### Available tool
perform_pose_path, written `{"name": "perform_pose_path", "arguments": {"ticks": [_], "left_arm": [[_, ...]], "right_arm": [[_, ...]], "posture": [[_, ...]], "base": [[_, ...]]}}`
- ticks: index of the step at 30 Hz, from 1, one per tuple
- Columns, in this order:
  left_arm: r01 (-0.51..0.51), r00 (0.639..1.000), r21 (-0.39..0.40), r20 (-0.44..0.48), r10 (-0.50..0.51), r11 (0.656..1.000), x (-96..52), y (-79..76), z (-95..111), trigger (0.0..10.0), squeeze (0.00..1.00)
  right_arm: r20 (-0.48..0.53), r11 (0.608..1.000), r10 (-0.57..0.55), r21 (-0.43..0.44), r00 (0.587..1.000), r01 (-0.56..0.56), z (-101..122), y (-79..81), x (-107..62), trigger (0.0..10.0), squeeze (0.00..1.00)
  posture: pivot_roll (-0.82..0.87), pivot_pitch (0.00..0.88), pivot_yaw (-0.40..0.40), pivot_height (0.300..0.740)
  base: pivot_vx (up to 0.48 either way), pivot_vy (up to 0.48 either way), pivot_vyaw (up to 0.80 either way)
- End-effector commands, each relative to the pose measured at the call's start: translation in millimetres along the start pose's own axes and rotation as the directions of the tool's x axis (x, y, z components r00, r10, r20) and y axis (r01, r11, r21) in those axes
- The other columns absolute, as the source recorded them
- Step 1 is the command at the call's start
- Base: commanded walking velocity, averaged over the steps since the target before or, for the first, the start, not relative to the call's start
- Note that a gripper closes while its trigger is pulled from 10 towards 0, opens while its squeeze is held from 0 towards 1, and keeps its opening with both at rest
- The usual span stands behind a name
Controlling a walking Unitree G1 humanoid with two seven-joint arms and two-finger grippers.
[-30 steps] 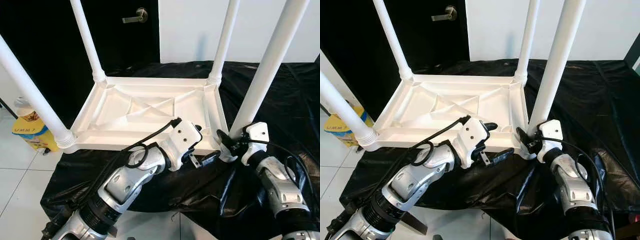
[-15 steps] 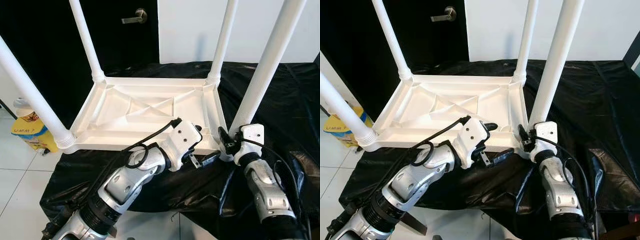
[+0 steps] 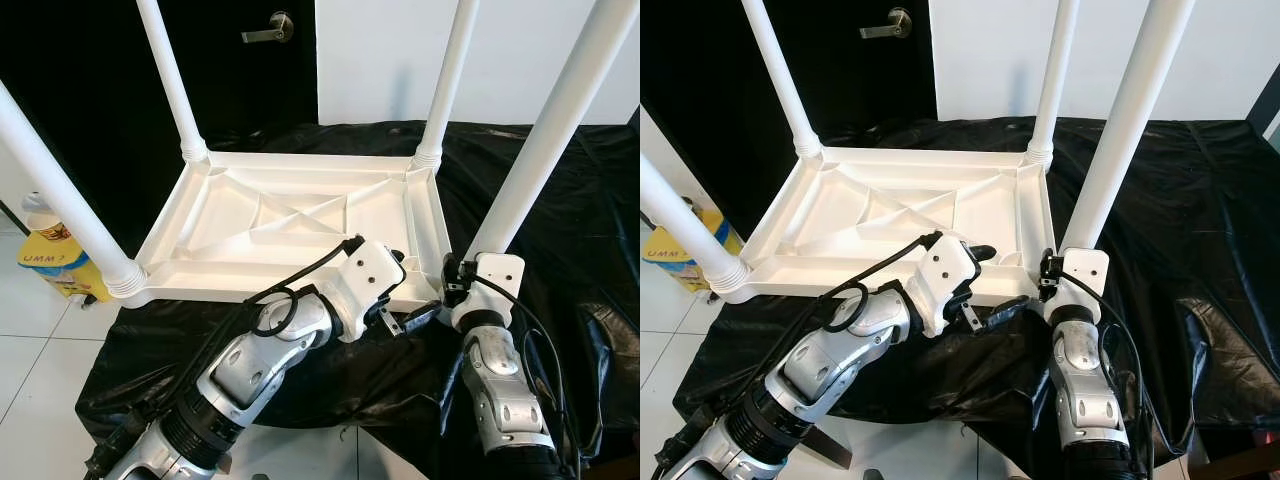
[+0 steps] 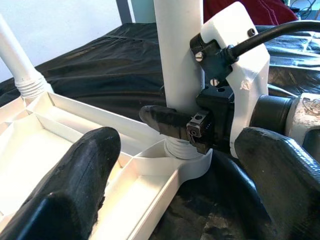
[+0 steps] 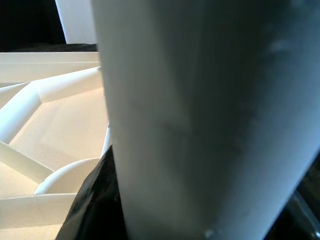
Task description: Building children table
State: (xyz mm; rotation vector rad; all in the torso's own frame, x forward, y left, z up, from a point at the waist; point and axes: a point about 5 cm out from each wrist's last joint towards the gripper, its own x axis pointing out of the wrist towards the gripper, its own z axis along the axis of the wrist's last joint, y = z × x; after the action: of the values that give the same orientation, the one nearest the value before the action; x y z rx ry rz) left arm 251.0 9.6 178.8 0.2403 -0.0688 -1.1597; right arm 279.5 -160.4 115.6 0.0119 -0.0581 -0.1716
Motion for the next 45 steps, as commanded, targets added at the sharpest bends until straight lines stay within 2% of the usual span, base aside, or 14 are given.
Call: {"name": "perform_pose_path", "arguments": {"ticks": [1, 10, 16, 17, 19, 20, 21, 25, 32, 38, 39, 40, 45], "left_arm": [[0.067, 0.998, 0.009, -0.013, -0.066, 0.998, -1.0, -0.5, -1.0, 10.0, 0.00], [0.043, 0.999, 0.015, -0.014, -0.043, 0.999, -2.6, 3.7, -1.3, 10.0, 0.00], [0.021, 1.000, 0.008, -0.020, -0.021, 1.000, -2.3, 10.0, -7.8, 10.0, 0.00], [0.015, 1.000, 0.005, -0.025, -0.015, 1.000, -2.4, 12.0, -10.6, 10.0, 0.00], [0.012, 1.000, 0.003, -0.028, -0.012, 1.000, -2.6, 13.3, -12.3, 10.0, 0.00], [0.008, 1.000, 0.001, -0.029, -0.008, 1.000, -2.8, 14.5, -14.0, 10.0, 0.00], [0.002, 1.000, 0.000, -0.029, -0.002, 1.000, -2.8, 15.7, -15.4, 10.0, 0.00], [-0.048, 0.998, -0.014, -0.028, 0.047, 0.999, -4.3, 20.9, -24.5, 10.0, 0.00], [-0.076, 0.997, -0.029, -0.034, 0.075, 0.997, -6.5, 23.6, -35.1, 10.0, 0.00], [-0.109, 0.993, 0.002, -0.042, 0.109, 0.994, -8.2, 26.6, -39.6, 10.0, 0.00], [-0.132, 0.990, 0.009, -0.041, 0.132, 0.991, -8.5, 28.3, -40.9, 10.0, 0.00], [-0.148, 0.988, 0.011, -0.041, 0.149, 0.989, -9.1, 29.3, -42.3, 10.0, 0.00], [-0.168, 0.985, 0.004, -0.044, 0.168, 0.986, -10.4, 30.9, -46.5, 10.0, 0.00]], "right_arm": [[-0.090, 0.999, 0.032, 0.010, 0.995, -0.031, -16.1, 10.5, -6.9, 10.0, 0.00], [-0.085, 1.000, 0.031, 0.004, 0.996, -0.031, -14.7, 9.3, -8.1, 10.0, 0.00], [-0.067, 0.999, 0.039, -0.020, 0.997, -0.040, -12.7, 7.6, -2.8, 10.0, 0.00], [-0.064, 0.998, 0.049, -0.025, 0.997, -0.051, -12.7, 7.4, -1.4, 10.0, 0.04], [-0.064, 0.998, 0.055, -0.028, 0.996, -0.057, -12.7, 7.2, -0.6, 10.0, 0.04], [-0.064, 0.997, 0.060, -0.035, 0.996, -0.062, -12.9, 6.5, 0.0, 10.0, 0.80], [-0.063, 0.997, 0.064, -0.039, 0.996, -0.067, -13.2, 5.5, 0.5, 10.0, 1.00], [-0.059, 0.995, 0.080, -0.055, 0.995, -0.083, -14.9, 2.6, 0.0, 10.0, 1.00], [-0.035, 0.990, 0.123, -0.071, 0.992, -0.125, -17.5, 2.8, -1.0, 10.0, 1.00], [-0.020, 0.984, 0.159, -0.075, 0.987, -0.160, -17.2, 3.6, -0.2, 10.0, 1.00], [-0.016, 0.981, 0.173, -0.085, 0.985, -0.174, -17.2, 3.9, 0.3, 10.0, 0.62], [-0.012, 0.978, 0.189, -0.086, 0.982, -0.189, -16.7, 3.8, 0.8, 10.0, 0.00], [0.007, 0.974, 0.217, -0.072, 0.976, -0.216, -13.7, 1.5, 1.0, 10.0, 0.00]], "posture": [[0.00, 0.000, 0.006, 0.740], [-0.01, 0.000, 0.002, 0.740], [-0.03, 0.000, 0.004, 0.740], [-0.03, 0.000, 0.005, 0.740], [-0.03, 0.000, 0.006, 0.740], [-0.04, 0.000, 0.010, 0.740], [-0.04, 0.000, 0.011, 0.740], [-0.06, 0.000, 0.025, 0.740], [-0.08, 0.000, 0.038, 0.740], [-0.08, 0.000, 0.043, 0.740], [-0.09, 0.000, 0.048, 0.740], [-0.10, 0.000, 0.051, 0.740], [-0.10, 0.000, 0.047, 0.740]], "base": [[0.000, 0.000, 0.00], [0.000, 0.000, 0.00], [0.000, 0.000, 0.00], [0.000, 0.000, 0.00], [0.000, 0.000, 0.00], [0.000, 0.000, 0.00], [0.000, 0.000, 0.00], [0.000, 0.000, 0.00], [0.000, 0.000, 0.00], [0.000, 0.000, 0.00], [0.000, 0.000, 0.00], [0.000, 0.000, 0.00], [0.000, 0.000, 0.00]]}}
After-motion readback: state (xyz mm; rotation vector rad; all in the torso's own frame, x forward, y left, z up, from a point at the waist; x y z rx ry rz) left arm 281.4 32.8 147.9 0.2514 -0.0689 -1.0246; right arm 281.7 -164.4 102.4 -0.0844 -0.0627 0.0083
